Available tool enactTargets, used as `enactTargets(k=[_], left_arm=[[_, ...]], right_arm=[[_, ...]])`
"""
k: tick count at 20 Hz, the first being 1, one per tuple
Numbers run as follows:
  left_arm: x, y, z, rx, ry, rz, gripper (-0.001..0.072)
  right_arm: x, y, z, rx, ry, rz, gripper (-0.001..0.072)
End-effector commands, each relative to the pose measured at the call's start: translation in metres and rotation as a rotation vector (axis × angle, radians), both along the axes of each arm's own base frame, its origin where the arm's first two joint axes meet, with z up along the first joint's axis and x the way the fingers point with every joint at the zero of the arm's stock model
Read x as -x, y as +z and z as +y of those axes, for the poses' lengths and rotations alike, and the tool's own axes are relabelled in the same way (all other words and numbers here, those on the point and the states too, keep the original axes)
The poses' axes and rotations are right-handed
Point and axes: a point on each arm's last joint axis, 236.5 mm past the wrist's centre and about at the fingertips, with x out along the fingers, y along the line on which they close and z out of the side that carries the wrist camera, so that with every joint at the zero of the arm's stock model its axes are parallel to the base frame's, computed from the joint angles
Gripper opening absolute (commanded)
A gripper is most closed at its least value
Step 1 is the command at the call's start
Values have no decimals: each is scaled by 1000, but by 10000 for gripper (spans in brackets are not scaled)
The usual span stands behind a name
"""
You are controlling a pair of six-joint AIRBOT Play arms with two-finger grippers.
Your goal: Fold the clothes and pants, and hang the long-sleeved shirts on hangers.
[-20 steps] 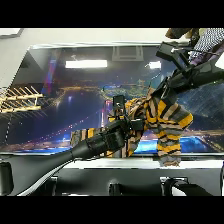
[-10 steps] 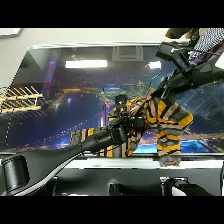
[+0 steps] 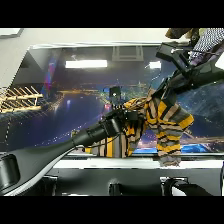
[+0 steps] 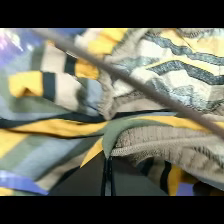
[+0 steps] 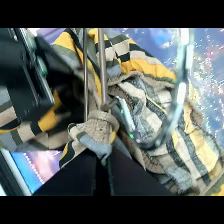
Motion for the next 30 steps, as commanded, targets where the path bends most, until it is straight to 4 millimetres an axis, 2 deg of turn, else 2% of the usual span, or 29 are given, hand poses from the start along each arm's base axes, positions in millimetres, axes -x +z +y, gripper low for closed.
enactTargets(k=[1, 4, 10, 16, 22, 30], left_arm=[[-1, 18, 16, -28, -64, 20, 17], [-4, 24, 23, -29, -118, 35, 16], [-18, 20, 40, -4, -212, 103, 16], [-29, 23, 49, 32, -321, 113, 15], [-44, 26, 62, 78, -318, 122, 15], [-54, 30, 72, 109, -327, 117, 15]], right_arm=[[4, -6, -11, 38, -45, 36, 25], [7, -10, -20, 73, -70, 60, 24], [12, -2, -25, 91, -78, 36, 24], [27, -5, -30, 121, -63, 84, 24], [34, 3, -34, 135, -70, 60, 23], [37, -3, -53, 205, -126, 92, 23]])
